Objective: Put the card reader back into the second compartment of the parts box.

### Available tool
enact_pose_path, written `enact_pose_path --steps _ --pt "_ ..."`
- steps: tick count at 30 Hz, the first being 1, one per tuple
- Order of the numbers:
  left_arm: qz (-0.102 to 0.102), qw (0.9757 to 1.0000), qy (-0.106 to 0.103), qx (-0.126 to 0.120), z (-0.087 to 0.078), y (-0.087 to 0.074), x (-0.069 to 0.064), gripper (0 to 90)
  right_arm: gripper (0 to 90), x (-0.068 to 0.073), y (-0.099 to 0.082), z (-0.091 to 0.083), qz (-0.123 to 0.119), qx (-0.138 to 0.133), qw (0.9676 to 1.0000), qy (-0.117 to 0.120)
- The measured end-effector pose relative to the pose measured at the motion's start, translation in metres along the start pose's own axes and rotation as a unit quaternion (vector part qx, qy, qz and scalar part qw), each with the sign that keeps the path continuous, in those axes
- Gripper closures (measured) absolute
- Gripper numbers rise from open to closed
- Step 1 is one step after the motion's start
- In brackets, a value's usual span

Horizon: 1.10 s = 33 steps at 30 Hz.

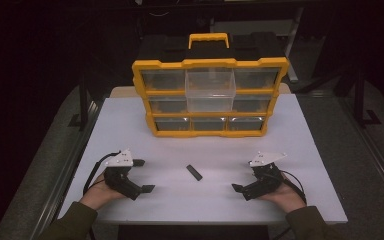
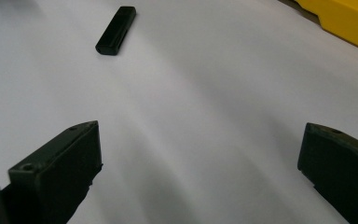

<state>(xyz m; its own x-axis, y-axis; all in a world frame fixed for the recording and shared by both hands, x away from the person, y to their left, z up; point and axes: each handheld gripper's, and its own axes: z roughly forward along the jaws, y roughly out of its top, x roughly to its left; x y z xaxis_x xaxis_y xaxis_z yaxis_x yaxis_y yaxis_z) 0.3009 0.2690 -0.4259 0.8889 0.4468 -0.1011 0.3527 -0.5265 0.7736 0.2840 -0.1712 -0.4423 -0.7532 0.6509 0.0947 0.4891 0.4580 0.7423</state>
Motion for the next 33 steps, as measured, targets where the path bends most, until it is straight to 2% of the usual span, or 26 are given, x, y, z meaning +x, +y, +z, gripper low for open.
enact_pose_path --steps 22,33 --pt "0.000 1.0000 -0.008 0.002 0.001 0.000 -0.001 0.0 0.0 0.002 0.013 0.000 -0.001 -0.014 0.9998 0.016" --pt "0.000 1.0000 -0.009 0.002 0.001 0.000 -0.001 0.0 0.0 0.004 0.021 0.006 -0.003 -0.016 0.9996 0.023"
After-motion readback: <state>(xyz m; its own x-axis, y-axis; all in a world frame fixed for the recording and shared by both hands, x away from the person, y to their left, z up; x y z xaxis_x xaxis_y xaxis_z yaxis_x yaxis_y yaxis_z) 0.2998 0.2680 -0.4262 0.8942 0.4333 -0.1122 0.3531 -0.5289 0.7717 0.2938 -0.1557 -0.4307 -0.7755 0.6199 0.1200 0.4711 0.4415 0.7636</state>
